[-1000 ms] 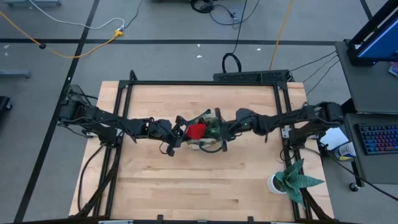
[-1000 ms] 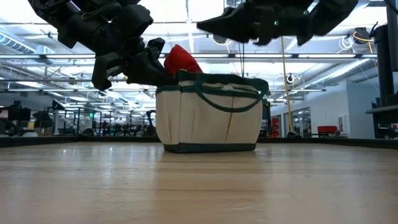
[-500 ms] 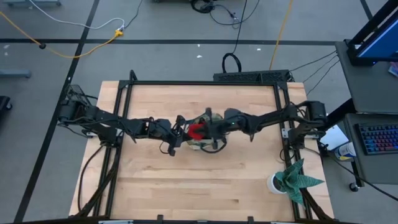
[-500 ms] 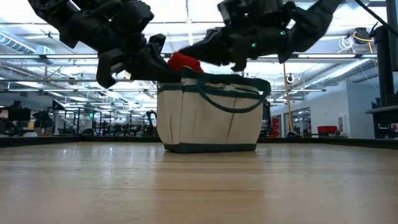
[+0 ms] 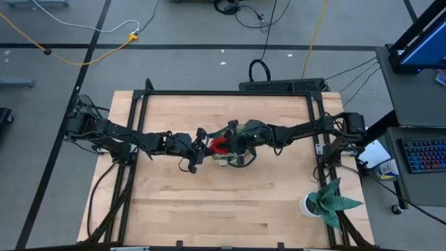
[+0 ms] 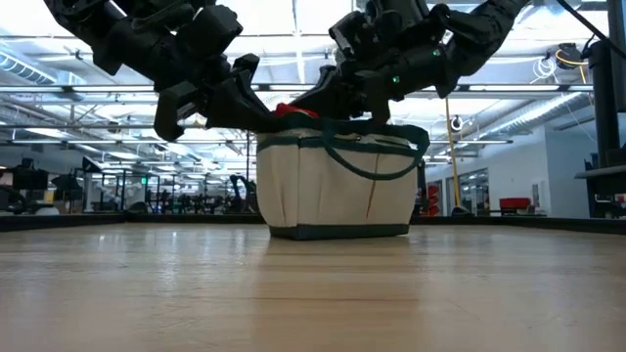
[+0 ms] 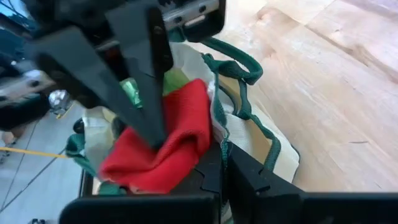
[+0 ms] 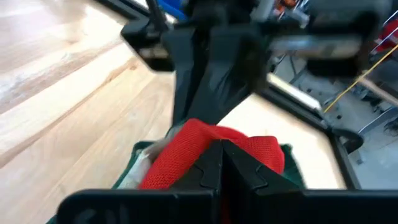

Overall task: Pick & Place Garden tools in Gardening bag
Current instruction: Put the red gloves into the brown gardening bag

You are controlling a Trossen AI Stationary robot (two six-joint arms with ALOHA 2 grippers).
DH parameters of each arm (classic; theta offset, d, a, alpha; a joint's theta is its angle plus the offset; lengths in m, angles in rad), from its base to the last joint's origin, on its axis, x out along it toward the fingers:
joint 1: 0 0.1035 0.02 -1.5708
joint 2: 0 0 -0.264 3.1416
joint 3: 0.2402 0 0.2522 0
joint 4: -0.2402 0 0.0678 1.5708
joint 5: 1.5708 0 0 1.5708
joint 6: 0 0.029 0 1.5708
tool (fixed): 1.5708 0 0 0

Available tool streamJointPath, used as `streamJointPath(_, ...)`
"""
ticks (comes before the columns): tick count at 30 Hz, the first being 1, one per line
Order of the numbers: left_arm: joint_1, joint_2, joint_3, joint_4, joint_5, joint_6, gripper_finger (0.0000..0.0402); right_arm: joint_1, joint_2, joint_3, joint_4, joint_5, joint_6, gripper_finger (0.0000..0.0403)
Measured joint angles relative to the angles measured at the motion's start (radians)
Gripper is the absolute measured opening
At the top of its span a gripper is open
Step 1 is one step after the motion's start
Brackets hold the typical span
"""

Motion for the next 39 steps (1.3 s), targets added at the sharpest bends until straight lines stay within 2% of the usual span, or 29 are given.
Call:
streamJointPath(7,-0.009,-0.036,0.000,-0.017,-0.008,0.021,0.0005,-0.005,0.000,0.000,-0.128,0.000,0.026,0.0001)
streamJointPath(16,-0.008,-0.055,-0.001,-0.015,-0.010,0.056,0.0005,-0.005,0.002,-0.002,-0.171,-0.006,0.027,0.0000)
streamJointPath(21,0.013,-0.055,-0.001,0.003,0.002,0.059,0.0012,-0.007,0.002,-0.003,-0.210,-0.108,0.027,0.0000)
streamJointPath(24,0.029,-0.055,-0.001,0.006,0.005,0.059,0.0005,-0.008,0.002,-0.003,-0.204,-0.139,0.027,0.0000)
streamJointPath(28,0.050,-0.056,-0.001,0.008,0.008,0.059,0.0014,-0.008,0.003,-0.004,-0.187,-0.142,0.019,0.0000)
streamJointPath(34,0.067,-0.058,-0.001,0.011,-0.007,0.045,0.0006,-0.005,0.005,-0.007,-0.035,-0.080,0.020,0.0007)
streamJointPath(39,0.067,-0.060,0.000,0.007,-0.027,0.047,0.0016,-0.001,0.005,-0.007,-0.023,-0.076,-0.012,0.0030)
